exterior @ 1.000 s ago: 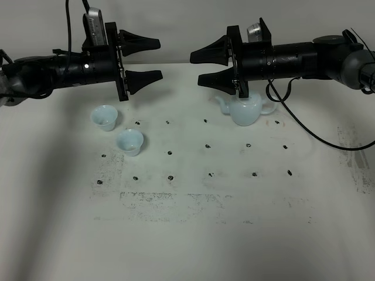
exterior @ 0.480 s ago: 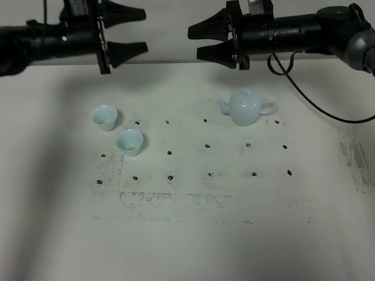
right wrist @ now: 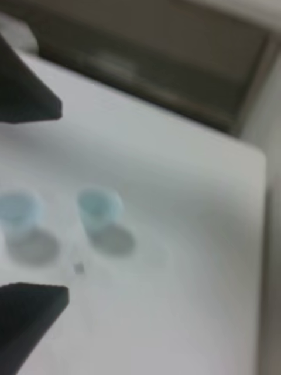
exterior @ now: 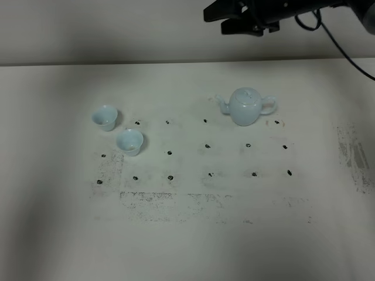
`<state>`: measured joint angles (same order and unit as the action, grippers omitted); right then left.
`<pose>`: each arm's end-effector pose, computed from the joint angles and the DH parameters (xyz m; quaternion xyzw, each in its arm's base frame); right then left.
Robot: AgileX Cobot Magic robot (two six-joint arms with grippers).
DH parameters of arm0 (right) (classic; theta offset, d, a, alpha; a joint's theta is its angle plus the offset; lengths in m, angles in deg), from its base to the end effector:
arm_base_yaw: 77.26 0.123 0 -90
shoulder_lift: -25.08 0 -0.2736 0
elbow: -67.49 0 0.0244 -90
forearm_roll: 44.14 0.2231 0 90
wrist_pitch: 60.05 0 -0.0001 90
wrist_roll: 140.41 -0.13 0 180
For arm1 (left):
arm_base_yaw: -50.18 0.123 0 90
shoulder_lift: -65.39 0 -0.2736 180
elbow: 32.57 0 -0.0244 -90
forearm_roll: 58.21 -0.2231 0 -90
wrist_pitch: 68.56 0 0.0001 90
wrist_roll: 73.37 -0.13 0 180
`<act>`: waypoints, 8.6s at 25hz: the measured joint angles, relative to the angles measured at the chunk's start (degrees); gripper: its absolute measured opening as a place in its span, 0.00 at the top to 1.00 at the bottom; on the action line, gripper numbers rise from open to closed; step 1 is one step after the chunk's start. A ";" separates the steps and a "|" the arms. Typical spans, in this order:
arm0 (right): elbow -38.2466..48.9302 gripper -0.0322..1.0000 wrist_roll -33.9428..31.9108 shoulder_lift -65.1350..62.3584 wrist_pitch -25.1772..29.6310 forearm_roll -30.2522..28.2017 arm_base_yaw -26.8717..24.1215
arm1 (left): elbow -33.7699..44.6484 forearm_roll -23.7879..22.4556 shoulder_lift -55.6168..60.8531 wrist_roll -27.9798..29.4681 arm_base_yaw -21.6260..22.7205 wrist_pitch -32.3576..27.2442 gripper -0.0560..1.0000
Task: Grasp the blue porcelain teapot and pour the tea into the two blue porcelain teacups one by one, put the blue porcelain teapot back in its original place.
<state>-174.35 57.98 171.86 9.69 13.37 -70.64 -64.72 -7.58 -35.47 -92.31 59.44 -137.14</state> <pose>0.4843 0.1598 0.2556 -0.1231 0.8489 0.4546 0.2400 0.3335 -0.0405 0.4411 0.0706 0.8389 -0.3345 0.4234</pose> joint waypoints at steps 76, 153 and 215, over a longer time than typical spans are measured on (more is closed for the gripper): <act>-2.20 0.43 1.11 0.00 0.04 -3.23 -0.77 | 82.88 -42.07 92.94 14.43 -9.46 7.49 0.37; 40.63 0.43 -32.40 -14.76 -34.83 -83.26 6.25 | 82.88 -42.07 92.94 14.41 -9.46 7.54 0.37; 40.39 0.43 7.81 -22.59 -1.87 -57.83 8.55 | 82.88 -42.07 92.94 14.36 -9.46 7.56 0.37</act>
<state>-133.96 65.79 149.26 7.82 -44.46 -62.09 18.16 -49.66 57.46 -77.94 49.98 -129.59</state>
